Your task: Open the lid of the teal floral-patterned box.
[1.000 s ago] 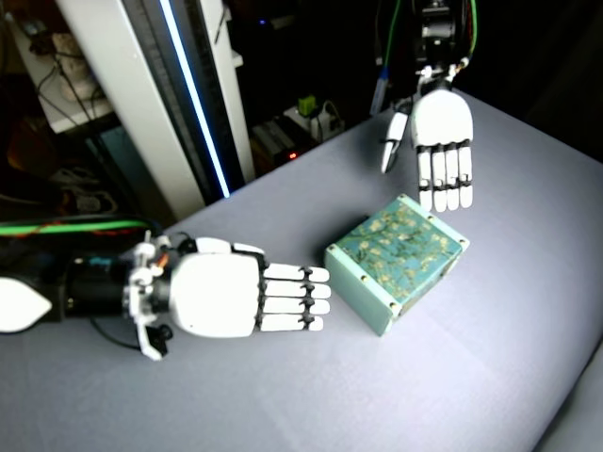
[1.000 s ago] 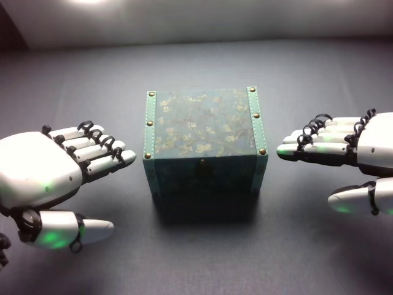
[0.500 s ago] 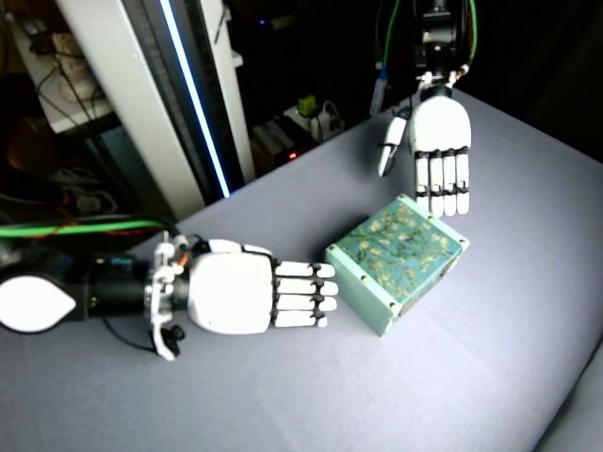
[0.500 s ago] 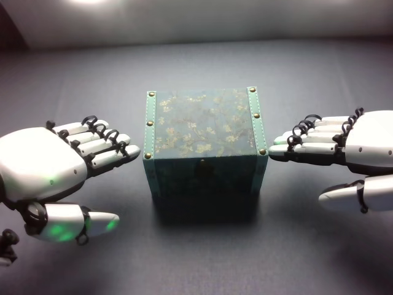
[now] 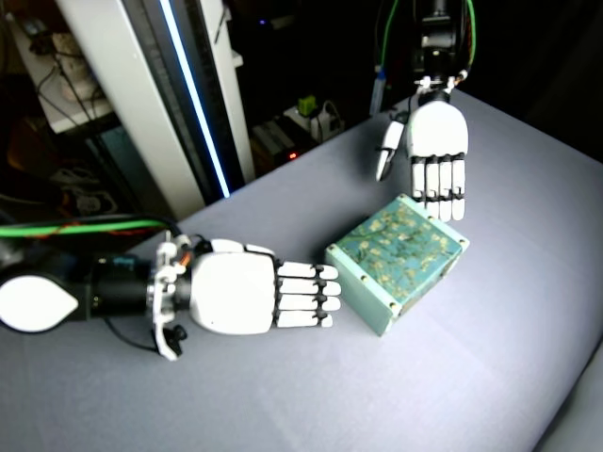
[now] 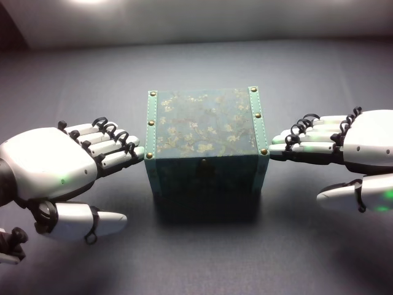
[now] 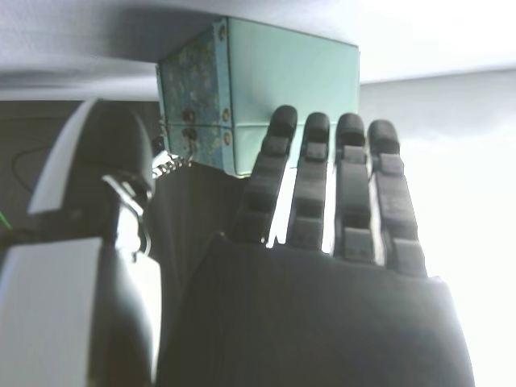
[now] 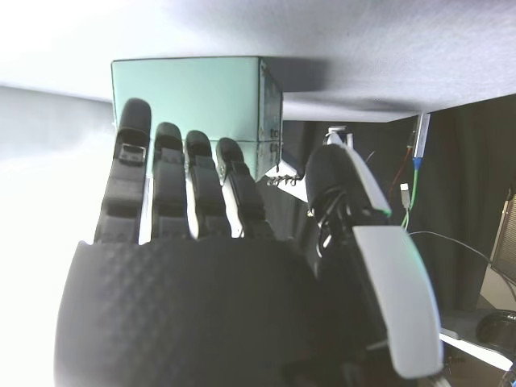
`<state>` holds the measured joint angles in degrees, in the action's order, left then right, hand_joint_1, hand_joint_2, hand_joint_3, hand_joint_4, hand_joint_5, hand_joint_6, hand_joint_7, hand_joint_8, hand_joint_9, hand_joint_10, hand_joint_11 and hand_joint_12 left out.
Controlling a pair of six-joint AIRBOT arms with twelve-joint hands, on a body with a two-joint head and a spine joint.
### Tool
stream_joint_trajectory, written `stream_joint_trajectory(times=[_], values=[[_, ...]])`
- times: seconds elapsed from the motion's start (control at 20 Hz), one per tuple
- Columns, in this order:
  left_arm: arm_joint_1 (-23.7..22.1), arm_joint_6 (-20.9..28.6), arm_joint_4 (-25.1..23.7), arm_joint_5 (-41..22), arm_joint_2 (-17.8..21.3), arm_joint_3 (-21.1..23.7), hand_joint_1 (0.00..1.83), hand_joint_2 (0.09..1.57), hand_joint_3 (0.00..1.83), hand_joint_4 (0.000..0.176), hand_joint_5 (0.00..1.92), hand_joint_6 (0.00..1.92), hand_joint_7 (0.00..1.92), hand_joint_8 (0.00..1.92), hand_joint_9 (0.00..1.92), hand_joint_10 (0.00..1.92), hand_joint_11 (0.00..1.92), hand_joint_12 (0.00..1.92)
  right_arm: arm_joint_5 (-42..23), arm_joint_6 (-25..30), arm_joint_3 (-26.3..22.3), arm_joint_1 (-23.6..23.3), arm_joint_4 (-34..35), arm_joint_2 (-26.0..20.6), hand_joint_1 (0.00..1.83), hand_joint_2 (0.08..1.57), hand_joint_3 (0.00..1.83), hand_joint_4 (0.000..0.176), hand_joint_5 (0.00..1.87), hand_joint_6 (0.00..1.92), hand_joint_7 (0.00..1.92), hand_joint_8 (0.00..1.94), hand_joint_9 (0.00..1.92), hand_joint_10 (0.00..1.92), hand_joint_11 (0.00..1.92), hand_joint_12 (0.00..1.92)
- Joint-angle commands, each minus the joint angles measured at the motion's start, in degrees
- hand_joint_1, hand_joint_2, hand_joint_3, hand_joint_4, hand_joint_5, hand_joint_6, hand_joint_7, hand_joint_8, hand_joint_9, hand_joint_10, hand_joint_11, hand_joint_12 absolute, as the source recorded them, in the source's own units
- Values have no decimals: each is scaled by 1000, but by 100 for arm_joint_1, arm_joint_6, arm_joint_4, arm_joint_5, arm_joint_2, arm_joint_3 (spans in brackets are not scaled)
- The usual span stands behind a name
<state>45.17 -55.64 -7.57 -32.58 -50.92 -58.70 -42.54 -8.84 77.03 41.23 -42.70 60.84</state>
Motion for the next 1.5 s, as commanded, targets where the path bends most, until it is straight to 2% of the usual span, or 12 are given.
stream_joint_trajectory(times=[0.0,0.1,0.2,0.35,0.5,0.75,0.95,1.1,1.25,1.3,1.4,1.45], values=[[-78,14,-12,-681,-35,-9,0,1309,3,0,0,0,3,1,35,8,43,15,-526,47,-2,-75,254,-15,187,1552,2,0,0,0,0,0,55,10,0,509],[-82,37,-37,-681,-35,-8,0,1320,7,0,0,0,4,1,41,9,50,18,-526,53,-6,-75,254,-15,223,1554,0,0,0,0,0,0,15,11,0,310],[-91,49,-38,-713,-35,-9,0,1320,6,0,0,0,0,0,36,6,40,13,-529,58,-12,-75,254,-15,153,1544,0,0,0,0,3,5,69,3,0,455],[-131,50,-38,-741,-35,-9,2,1320,4,0,0,0,1,0,36,5,48,16,-530,60,-21,-75,264,-11,5,1537,0,0,0,0,0,0,3,3,0,262],[-152,50,-37,-751,-34,-12,0,1303,0,0,7,2,49,12,102,19,111,41,-534,60,-22,-75,287,20,0,1497,0,0,10,1,4,0,52,5,0,406],[-190,53,-36,-750,-31,-21,0,1317,2,0,0,0,61,0,109,0,92,30,-602,60,1,-75,368,73,0,1469,0,0,0,0,0,0,18,5,0,212],[-210,59,-37,-929,4,13,0,1297,0,0,0,0,76,6,129,8,99,33,-781,59,5,-75,538,81,0,1464,0,0,0,0,0,0,32,0,0,230],[-250,59,-37,-1114,78,79,0,1318,4,0,0,0,65,1,128,4,71,21,-977,59,5,-75,739,59,0,1458,0,0,11,0,30,2,81,4,0,404],[-300,70,-36,-1267,91,84,80,1340,6,0,0,0,51,1,177,15,92,31,-1107,58,14,-75,906,32,0,1475,3,0,0,0,41,6,93,4,0,321],[-319,73,-35,-1292,92,84,98,1340,4,0,0,0,83,9,196,16,97,34,-1131,58,18,-75,941,31,0,1477,0,0,0,0,57,0,149,3,0,633],[-385,74,-22,-1353,88,83,13,1349,6,0,0,0,45,1,151,4,80,26,-1197,58,31,-75,1041,31,10,1499,0,0,0,0,40,0,270,14,48,1012],[-393,74,-8,-1379,85,79,2,1350,5,0,0,0,37,0,152,6,109,39,-1223,58,37,-75,1073,34,7,1502,0,0,0,0,18,0,238,3,17,1032]])
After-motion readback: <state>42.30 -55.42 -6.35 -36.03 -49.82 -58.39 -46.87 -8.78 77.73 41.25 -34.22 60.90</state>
